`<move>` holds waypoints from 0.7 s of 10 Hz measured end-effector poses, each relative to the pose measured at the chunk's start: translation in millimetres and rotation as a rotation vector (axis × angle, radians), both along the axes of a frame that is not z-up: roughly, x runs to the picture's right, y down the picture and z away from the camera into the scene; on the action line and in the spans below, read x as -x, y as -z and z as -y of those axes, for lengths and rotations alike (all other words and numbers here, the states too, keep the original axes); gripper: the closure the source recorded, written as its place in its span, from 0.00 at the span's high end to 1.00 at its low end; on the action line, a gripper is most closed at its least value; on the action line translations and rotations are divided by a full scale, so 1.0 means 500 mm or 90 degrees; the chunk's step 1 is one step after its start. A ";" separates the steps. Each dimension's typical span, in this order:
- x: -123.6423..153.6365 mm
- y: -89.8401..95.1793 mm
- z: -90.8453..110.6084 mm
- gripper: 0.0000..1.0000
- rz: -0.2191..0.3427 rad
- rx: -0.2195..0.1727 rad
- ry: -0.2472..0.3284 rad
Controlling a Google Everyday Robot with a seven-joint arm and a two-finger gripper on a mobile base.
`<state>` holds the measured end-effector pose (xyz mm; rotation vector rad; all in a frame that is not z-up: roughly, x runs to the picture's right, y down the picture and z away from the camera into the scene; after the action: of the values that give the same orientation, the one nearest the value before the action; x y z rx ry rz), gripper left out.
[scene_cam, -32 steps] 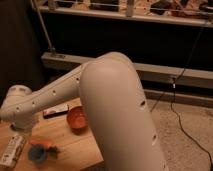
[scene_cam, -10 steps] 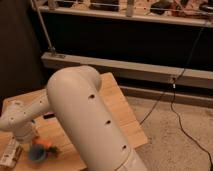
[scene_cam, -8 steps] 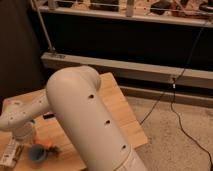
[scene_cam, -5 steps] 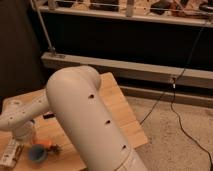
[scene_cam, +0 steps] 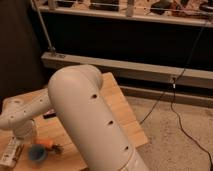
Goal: Place the pepper in the ceramic cup
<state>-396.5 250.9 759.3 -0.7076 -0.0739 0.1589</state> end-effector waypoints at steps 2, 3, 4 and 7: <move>-0.011 0.026 0.085 0.00 0.010 -0.054 -0.030; -0.022 0.060 0.147 0.00 0.022 -0.095 -0.053; -0.030 0.090 0.190 0.00 0.036 -0.129 -0.068; -0.051 0.183 0.235 0.00 0.088 -0.166 -0.111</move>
<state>-371.1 133.4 667.7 -0.4507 -0.2844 0.2616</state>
